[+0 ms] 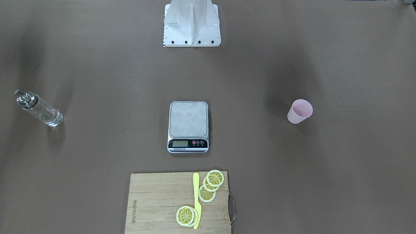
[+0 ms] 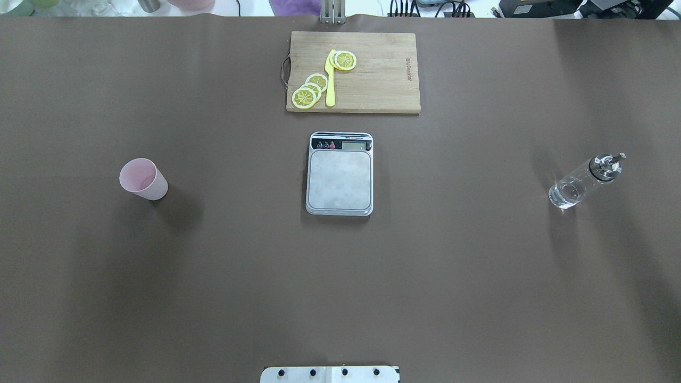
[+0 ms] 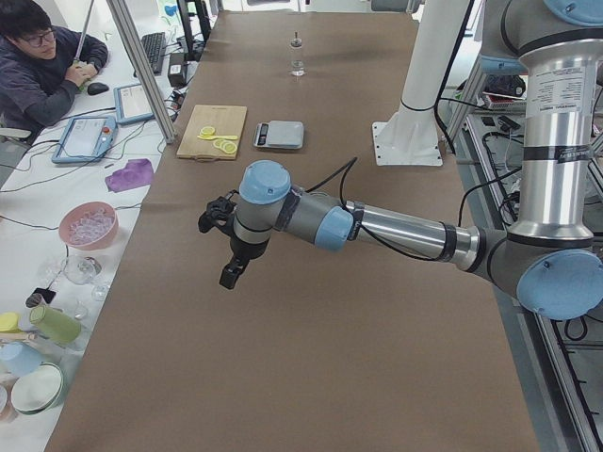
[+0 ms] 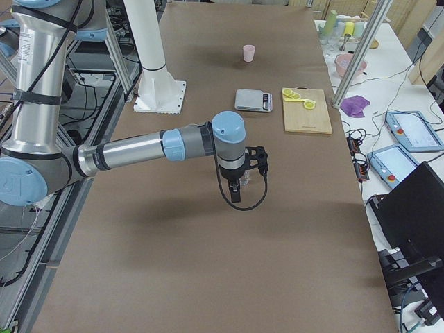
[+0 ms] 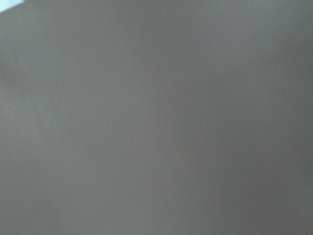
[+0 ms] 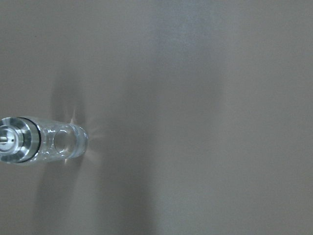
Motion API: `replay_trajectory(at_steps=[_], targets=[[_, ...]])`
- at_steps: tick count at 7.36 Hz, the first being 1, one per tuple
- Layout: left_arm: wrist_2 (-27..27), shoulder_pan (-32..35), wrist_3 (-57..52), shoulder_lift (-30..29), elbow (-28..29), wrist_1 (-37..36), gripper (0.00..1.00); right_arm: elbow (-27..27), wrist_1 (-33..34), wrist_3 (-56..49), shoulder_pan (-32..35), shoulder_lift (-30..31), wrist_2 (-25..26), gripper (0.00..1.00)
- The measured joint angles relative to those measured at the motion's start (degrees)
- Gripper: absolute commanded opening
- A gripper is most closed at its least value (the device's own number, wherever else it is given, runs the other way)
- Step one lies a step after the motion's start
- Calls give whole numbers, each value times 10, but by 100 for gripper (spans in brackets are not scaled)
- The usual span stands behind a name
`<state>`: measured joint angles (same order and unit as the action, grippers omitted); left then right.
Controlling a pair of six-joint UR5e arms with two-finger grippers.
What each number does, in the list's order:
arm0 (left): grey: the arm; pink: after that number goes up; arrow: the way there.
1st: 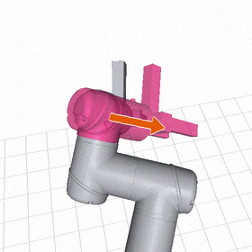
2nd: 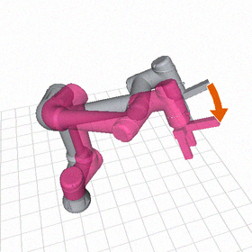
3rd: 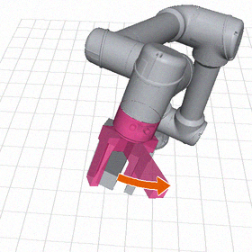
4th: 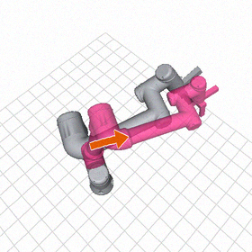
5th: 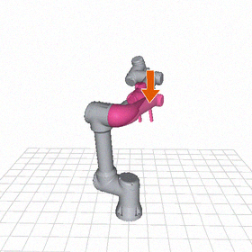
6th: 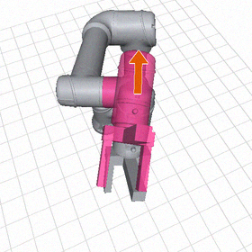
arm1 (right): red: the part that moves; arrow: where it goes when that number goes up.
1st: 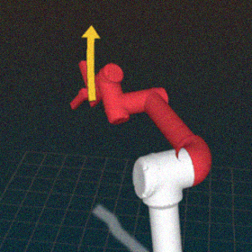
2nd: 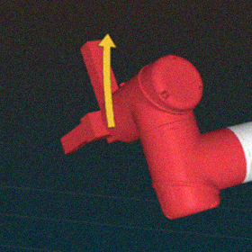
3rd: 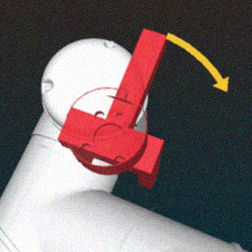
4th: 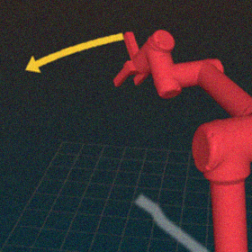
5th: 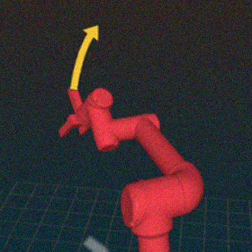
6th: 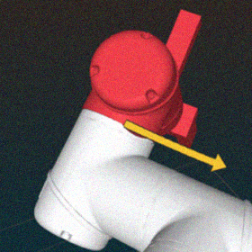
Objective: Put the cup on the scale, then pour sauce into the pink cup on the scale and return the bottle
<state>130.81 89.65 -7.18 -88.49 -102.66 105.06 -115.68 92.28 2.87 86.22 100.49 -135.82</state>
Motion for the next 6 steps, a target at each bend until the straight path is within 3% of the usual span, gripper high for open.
replay_trajectory(at_steps=[2,6], targets=[[1,-1,-2,-12,27,45,98,-2,-35,-2,0,6,-3,100],[3,-6,30,-28,28,70,98,2,-81,27,-4,-1,32,100]])
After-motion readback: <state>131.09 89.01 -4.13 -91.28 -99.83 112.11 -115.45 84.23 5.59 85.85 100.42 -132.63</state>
